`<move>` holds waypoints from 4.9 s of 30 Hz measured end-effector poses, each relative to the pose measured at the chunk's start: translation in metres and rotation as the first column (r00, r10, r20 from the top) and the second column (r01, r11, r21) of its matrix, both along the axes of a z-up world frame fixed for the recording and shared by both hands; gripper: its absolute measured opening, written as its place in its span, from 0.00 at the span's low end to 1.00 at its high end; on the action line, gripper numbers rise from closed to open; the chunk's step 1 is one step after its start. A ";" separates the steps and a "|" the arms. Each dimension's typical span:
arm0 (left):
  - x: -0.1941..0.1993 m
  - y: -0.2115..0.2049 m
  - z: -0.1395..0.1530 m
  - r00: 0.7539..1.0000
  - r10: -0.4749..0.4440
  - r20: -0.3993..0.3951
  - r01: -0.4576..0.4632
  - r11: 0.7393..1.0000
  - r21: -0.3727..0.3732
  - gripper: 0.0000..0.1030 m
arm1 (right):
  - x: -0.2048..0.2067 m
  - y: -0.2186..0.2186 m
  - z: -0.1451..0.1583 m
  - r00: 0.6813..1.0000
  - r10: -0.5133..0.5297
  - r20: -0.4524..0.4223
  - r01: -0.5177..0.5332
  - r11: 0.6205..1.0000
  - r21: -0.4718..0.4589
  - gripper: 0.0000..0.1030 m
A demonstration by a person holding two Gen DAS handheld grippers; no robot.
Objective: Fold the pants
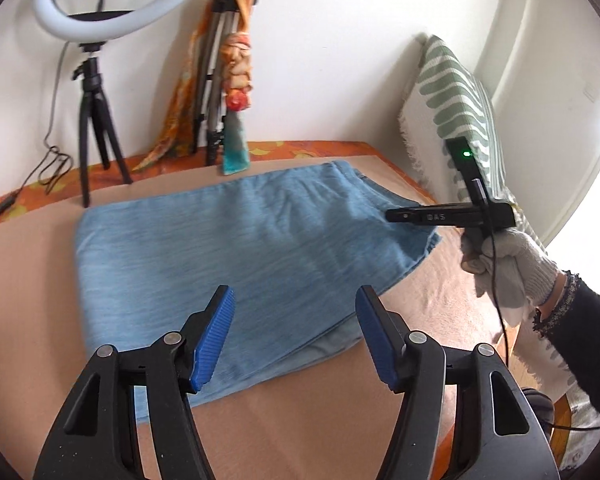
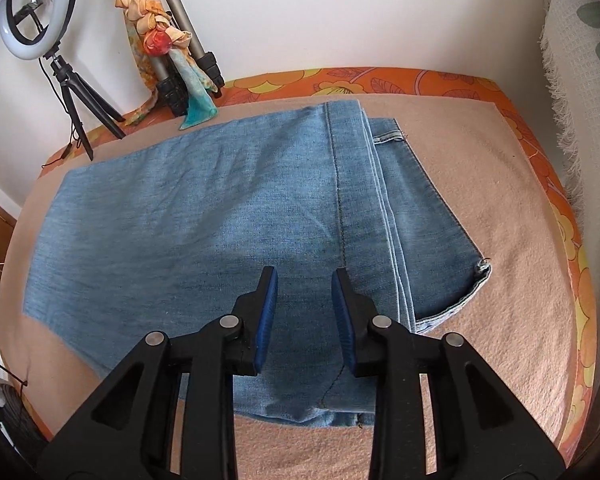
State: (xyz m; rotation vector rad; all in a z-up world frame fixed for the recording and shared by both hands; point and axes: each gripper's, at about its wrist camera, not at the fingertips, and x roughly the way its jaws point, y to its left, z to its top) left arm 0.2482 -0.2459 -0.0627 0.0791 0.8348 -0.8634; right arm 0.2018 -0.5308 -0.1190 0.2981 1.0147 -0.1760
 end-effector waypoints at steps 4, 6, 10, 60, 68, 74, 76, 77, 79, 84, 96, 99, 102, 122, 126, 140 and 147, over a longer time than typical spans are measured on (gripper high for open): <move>0.009 0.040 0.000 0.994 0.107 0.007 -0.107 0.994 0.014 0.60 | -0.004 0.022 0.026 0.998 0.019 0.055 -0.017 0.999 -0.028 0.47; 0.013 0.053 0.001 0.987 0.156 0.026 -0.157 0.987 0.024 0.60 | -0.005 0.035 0.038 0.996 0.032 0.084 -0.029 0.999 -0.032 0.51; 0.015 0.074 0.006 0.968 0.239 0.081 -0.243 0.969 0.038 0.61 | -0.004 0.064 0.058 0.989 0.060 0.133 -0.057 0.998 -0.030 0.63; 0.074 0.132 -0.106 0.898 0.401 -0.179 -0.400 0.916 0.047 0.65 | 0.214 0.339 -0.021 0.864 0.495 -0.095 -0.484 0.867 0.116 0.20; 0.067 0.136 -0.105 0.899 0.395 -0.191 -0.396 0.918 0.030 0.65 | 0.240 0.355 -0.044 0.861 0.485 -0.153 -0.469 0.873 0.130 0.20; 0.042 0.125 -0.103 0.932 0.346 -0.110 -0.338 0.937 0.086 0.65 | 0.264 0.358 -0.043 0.875 0.464 -0.141 -0.457 0.886 0.084 0.17; 0.040 0.128 -0.103 0.931 0.346 -0.115 -0.338 0.938 0.080 0.65 | 0.272 0.357 -0.043 0.882 0.451 -0.135 -0.445 0.893 0.068 0.17; 0.039 0.129 -0.103 0.931 0.345 -0.115 -0.338 0.938 0.077 0.65 | 0.275 0.357 -0.043 0.883 0.449 -0.134 -0.444 0.893 0.067 0.17; 0.037 0.131 -0.103 0.931 0.345 -0.123 -0.338 0.938 0.071 0.65 | 0.278 0.359 -0.041 0.883 0.448 -0.138 -0.444 0.894 0.059 0.17; 0.042 0.144 -0.103 0.902 0.363 -0.233 -0.380 0.924 -0.033 0.65 | 0.266 0.364 -0.020 0.869 0.471 -0.155 -0.471 0.881 0.034 0.27; 0.051 0.137 -0.109 0.883 0.279 -0.378 -0.365 0.914 -0.177 0.63 | 0.238 0.357 -0.015 0.848 0.461 -0.263 -0.443 0.888 0.128 0.39; 0.051 0.139 -0.109 0.877 0.278 -0.391 -0.371 0.910 -0.184 0.63 | 0.240 0.371 -0.028 0.832 0.464 -0.305 -0.455 0.884 0.106 0.39; 0.052 0.144 -0.108 0.872 0.302 -0.385 -0.391 0.904 -0.175 0.63 | 0.243 0.383 -0.043 0.810 0.461 -0.364 -0.465 0.881 0.082 0.39; 0.068 0.135 -0.110 0.855 0.247 -0.455 -0.390 0.886 -0.251 0.63 | 0.227 0.341 -0.006 0.888 0.414 -0.202 -0.387 0.908 0.161 0.08; 0.069 0.134 -0.106 0.861 0.262 -0.436 -0.407 0.869 -0.281 0.47 | 0.217 0.335 -0.002 0.888 0.414 -0.202 -0.387 0.908 0.158 0.08; 0.047 0.139 -0.085 0.920 0.249 -0.303 -0.339 0.893 -0.297 0.14 | 0.250 0.357 0.005 0.875 0.417 -0.248 -0.420 0.907 0.043 0.55; 0.035 0.130 -0.073 0.941 0.240 -0.239 -0.305 0.908 -0.287 0.14 | 0.270 0.379 -0.006 0.843 0.425 -0.328 -0.466 0.883 -0.054 0.56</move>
